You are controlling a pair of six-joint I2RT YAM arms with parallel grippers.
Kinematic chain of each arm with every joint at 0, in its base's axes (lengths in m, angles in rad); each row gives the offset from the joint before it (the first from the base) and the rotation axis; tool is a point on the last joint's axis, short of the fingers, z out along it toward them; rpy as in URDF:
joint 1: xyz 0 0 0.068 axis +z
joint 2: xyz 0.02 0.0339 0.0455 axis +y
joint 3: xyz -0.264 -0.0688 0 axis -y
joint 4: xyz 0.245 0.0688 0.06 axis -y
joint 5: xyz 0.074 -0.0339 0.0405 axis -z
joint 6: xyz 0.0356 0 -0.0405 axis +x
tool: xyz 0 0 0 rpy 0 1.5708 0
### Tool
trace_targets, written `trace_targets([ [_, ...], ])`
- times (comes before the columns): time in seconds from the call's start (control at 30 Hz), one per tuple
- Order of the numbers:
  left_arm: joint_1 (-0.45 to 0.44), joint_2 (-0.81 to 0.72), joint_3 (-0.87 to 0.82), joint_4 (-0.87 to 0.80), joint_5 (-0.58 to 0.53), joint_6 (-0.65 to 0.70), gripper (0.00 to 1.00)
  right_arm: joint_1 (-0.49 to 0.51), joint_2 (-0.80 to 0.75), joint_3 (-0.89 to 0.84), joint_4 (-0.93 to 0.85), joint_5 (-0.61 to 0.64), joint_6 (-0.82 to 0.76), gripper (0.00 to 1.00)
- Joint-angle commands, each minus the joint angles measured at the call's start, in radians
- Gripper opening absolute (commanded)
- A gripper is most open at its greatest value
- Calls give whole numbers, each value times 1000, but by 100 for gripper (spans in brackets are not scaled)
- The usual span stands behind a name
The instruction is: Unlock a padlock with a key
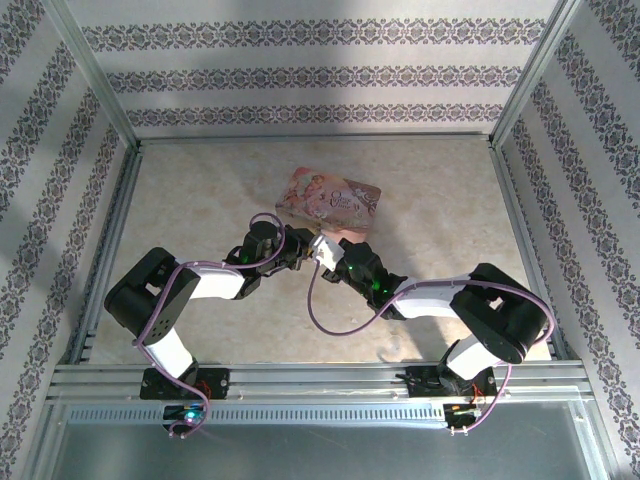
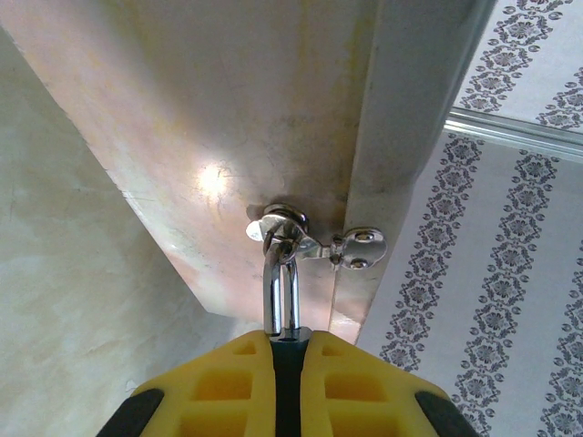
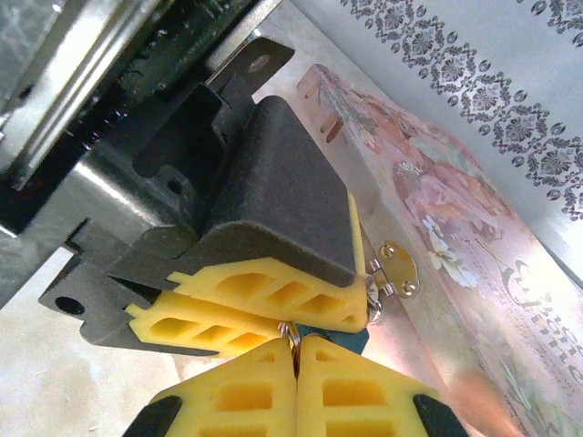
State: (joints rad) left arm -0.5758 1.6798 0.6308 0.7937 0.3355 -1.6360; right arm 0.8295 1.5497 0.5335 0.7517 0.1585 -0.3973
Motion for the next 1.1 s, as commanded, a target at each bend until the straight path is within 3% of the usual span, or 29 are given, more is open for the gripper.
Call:
trace_targets([
  [0.0,-24,10,9,87,61,2,0,13,17,0,72,9,22,0],
  [0.33,-24,70,0,103,63,17,0,34,56,15,-15,2,-208,0],
  [0.67,-28,136,-11,139,57,25,0,36,100,28,-72,-14,-244,0],
  [1.07,-20,75,-60,80,13,85,29,36,113,19,-63,-5,-197,0],
])
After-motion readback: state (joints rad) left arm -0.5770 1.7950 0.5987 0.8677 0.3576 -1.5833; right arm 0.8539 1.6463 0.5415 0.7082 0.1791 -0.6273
